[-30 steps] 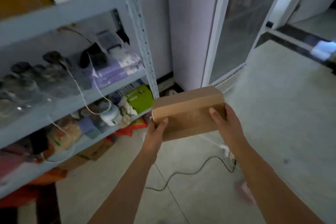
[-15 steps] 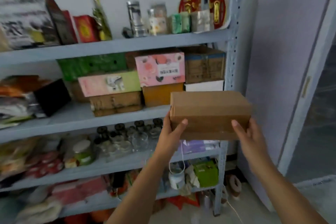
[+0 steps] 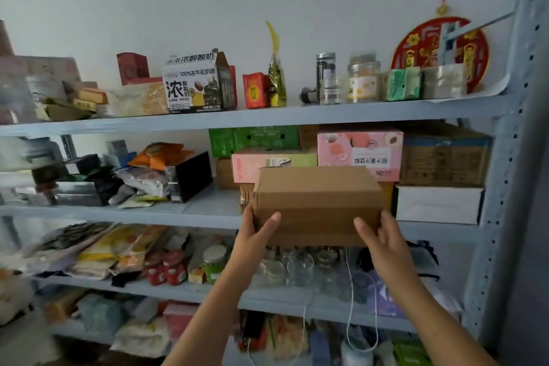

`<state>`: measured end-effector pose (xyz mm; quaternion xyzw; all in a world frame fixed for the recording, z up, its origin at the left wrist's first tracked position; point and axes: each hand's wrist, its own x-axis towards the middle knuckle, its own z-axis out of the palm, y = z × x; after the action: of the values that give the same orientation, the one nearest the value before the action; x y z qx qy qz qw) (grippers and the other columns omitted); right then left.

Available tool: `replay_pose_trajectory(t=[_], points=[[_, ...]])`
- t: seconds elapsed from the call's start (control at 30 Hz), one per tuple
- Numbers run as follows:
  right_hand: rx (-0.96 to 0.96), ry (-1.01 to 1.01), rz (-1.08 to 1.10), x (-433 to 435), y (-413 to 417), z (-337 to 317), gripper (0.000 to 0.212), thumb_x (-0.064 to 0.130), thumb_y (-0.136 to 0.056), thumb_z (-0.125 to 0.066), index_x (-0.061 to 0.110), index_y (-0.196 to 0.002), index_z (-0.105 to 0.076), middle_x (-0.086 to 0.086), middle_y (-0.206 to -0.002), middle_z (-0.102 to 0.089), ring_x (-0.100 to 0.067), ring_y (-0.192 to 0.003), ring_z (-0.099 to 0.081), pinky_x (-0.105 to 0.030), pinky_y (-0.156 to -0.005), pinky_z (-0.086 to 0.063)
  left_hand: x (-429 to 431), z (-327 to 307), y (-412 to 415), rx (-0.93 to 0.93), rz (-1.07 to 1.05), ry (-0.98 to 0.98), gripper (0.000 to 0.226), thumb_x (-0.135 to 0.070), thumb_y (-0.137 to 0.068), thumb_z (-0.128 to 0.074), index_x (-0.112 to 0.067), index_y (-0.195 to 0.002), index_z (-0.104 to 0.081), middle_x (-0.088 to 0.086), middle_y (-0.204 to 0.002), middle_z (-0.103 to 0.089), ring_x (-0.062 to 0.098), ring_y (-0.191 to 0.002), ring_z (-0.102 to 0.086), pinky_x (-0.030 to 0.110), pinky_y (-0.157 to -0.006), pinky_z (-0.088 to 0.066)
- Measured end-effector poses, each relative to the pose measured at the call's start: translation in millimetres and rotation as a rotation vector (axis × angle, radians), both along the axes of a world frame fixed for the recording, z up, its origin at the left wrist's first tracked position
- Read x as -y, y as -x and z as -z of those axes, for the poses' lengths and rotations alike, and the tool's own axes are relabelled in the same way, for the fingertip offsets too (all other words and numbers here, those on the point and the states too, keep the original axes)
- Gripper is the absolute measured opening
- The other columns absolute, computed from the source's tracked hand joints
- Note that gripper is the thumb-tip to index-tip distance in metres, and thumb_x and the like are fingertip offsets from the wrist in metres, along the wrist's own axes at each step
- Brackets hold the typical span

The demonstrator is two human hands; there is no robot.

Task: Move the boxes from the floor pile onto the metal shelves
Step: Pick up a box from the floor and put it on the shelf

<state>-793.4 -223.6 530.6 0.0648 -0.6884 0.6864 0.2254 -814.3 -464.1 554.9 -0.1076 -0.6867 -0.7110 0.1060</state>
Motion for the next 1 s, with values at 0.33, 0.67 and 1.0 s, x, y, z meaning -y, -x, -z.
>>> replay_pose_trajectory(t=[0.33,0.67,1.0], points=[[-0.014,-0.072,0.0,85,134,-35,0.098,0.053,-0.08,-0.064,0.027,-0.156,-0.008,0.006,-0.163,-0.01,-0.013,-0.149,-0.013,-0.037,-0.12,-0.019,84,-17,142,-0.142,-0.023,-0.014,0.052,-0.023,-0.093,-0.063,-0.02,-0.134,-0.032,-0.009,-0.125,-0.051,-0.005,-0.106,-0.058,0.02,-0.081,-0.054],[-0.12,-0.019,0.091,131,239,-27,0.087,0.05,-0.081,-0.074,0.031,-0.149,-0.024,0.002,-0.157,-0.033,-0.011,-0.145,-0.03,-0.043,-0.119,-0.028,127,-14,278,-0.219,0.008,-0.025,0.056,-0.026,-0.084,-0.069,-0.01,-0.124,-0.033,-0.001,-0.118,-0.05,-0.007,-0.098,-0.058,0.017,-0.078,-0.052],[-0.202,-0.066,0.138,131,257,-28,0.073,0.03,-0.087,-0.069,0.027,-0.146,-0.026,0.009,-0.139,-0.053,-0.001,-0.127,-0.051,-0.028,-0.11,-0.041,124,-9,312,-0.34,0.089,-0.012,0.046,-0.02,-0.084,-0.066,-0.018,-0.117,-0.035,0.003,-0.12,-0.048,-0.003,-0.104,-0.057,0.021,-0.088,-0.052]])
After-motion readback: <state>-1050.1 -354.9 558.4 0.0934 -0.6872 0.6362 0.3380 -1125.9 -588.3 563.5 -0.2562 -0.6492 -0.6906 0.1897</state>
